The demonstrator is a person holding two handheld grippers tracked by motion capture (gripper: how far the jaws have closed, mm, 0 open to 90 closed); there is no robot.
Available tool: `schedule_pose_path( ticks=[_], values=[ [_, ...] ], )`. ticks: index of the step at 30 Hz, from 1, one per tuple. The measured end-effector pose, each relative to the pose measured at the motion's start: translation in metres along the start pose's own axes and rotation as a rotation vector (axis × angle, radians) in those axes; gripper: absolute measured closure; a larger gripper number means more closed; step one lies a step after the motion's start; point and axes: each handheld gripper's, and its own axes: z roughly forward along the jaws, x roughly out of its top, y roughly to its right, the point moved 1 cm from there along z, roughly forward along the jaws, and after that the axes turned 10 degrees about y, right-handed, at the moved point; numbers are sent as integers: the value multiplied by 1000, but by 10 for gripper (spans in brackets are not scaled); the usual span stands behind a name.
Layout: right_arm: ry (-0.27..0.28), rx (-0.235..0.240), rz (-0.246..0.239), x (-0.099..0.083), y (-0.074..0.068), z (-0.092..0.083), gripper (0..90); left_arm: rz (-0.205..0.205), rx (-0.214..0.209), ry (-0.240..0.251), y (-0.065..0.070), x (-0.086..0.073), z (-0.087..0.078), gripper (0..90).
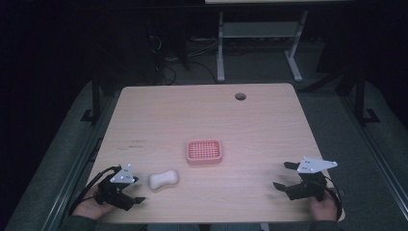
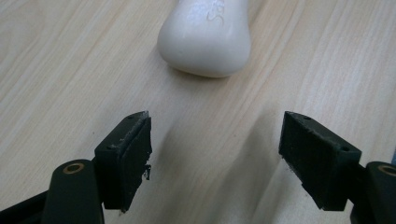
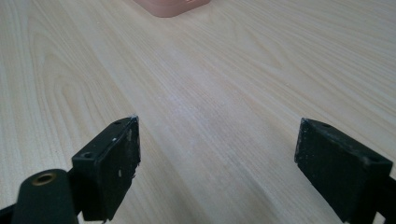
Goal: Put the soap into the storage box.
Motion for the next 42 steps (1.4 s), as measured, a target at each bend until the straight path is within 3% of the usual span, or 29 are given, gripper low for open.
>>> schedule_pose_path(
  ticks=[28,42],
  values=[
    [7,6,-1,1,0,0,135,43,7,-4,3,19,5,242],
    [7,8,-3,0,0,-1,135,71,0,10,1,37,10,248]
  ],
)
